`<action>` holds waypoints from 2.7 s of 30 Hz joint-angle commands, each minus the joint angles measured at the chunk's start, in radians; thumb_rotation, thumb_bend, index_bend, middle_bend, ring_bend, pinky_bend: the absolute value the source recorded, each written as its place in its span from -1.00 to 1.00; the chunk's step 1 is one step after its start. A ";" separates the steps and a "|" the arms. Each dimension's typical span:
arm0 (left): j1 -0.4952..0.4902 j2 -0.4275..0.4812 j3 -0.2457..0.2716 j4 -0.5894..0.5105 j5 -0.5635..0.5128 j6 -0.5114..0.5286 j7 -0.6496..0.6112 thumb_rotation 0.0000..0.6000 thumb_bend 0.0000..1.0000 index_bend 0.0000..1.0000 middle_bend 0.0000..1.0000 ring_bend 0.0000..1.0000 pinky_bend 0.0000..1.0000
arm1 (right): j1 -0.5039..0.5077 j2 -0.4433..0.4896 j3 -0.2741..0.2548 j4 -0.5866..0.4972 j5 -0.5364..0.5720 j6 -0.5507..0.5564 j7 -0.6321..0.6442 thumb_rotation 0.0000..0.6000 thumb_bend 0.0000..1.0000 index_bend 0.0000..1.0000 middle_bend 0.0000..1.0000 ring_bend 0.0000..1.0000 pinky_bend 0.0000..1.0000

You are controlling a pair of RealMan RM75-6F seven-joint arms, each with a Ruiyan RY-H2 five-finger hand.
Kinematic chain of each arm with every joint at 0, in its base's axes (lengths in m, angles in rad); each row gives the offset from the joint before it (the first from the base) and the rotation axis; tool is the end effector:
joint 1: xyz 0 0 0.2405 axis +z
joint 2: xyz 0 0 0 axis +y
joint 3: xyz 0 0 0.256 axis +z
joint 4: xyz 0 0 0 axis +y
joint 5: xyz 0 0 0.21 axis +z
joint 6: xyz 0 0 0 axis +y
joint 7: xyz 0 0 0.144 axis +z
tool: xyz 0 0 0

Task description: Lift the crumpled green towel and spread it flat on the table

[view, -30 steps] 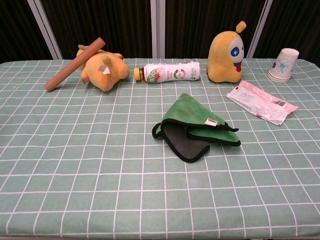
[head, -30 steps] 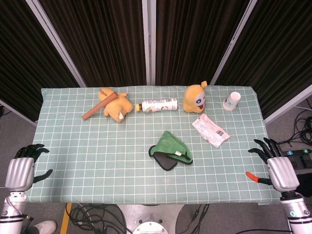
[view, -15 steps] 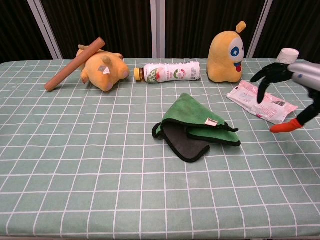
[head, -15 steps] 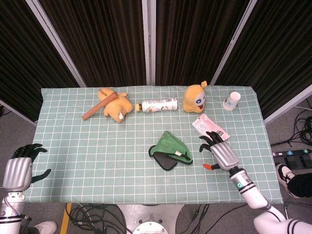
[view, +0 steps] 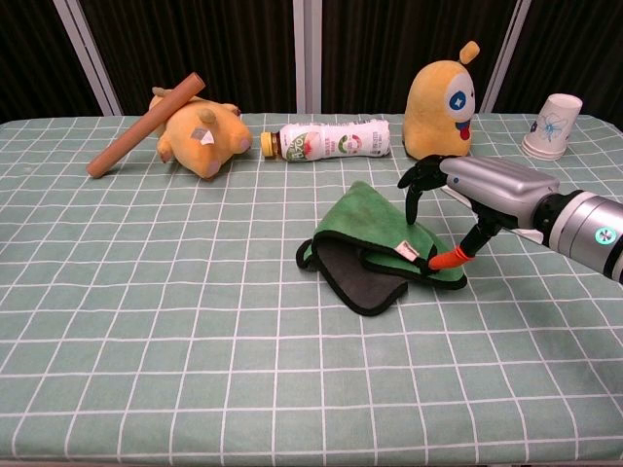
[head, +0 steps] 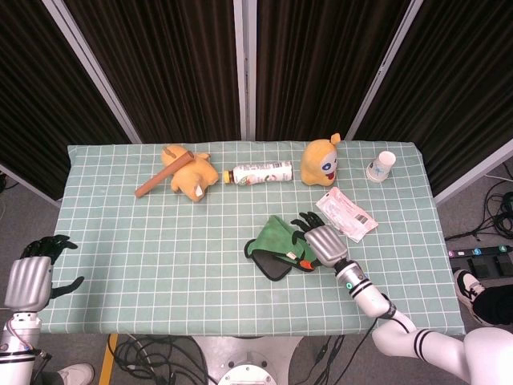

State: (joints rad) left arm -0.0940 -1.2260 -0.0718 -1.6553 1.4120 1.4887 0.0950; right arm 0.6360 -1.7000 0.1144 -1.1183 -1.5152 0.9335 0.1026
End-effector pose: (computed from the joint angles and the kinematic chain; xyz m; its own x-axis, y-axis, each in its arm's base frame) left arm -0.3002 0.1863 0.1286 0.3356 -0.0076 0.9420 0.9403 0.0622 -0.3345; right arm -0.2002 -0.3279 -0.0560 0.3875 -0.3263 0.8622 -0.8673 -0.4461 0.2209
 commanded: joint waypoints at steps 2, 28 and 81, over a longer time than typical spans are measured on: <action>0.006 0.005 0.001 -0.002 -0.003 0.002 -0.015 1.00 -0.71 -0.17 -0.27 -0.50 -0.53 | -0.013 0.027 -0.030 -0.035 -0.022 0.034 0.026 0.93 -0.89 -0.14 -0.70 -1.00 -1.00; 0.014 0.028 0.012 -0.012 -0.029 -0.048 -0.098 1.00 -0.71 -0.17 -0.27 -0.50 -0.53 | 0.022 -0.097 -0.007 0.070 0.034 0.044 -0.004 0.93 -0.89 -0.27 -0.71 -1.00 -1.00; -0.264 -0.082 -0.120 -0.001 -0.121 -0.426 -0.419 1.00 -0.80 -0.17 -0.27 -0.50 -0.52 | 0.192 -0.024 0.218 -0.148 0.152 0.110 -0.269 1.00 -0.18 0.36 -0.46 -0.98 -1.00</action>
State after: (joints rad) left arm -0.3160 -1.2752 -0.1654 -1.6569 1.3376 1.1164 -0.2931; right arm 0.8088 -1.7515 0.2928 -1.2026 -1.4039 1.0433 -0.0953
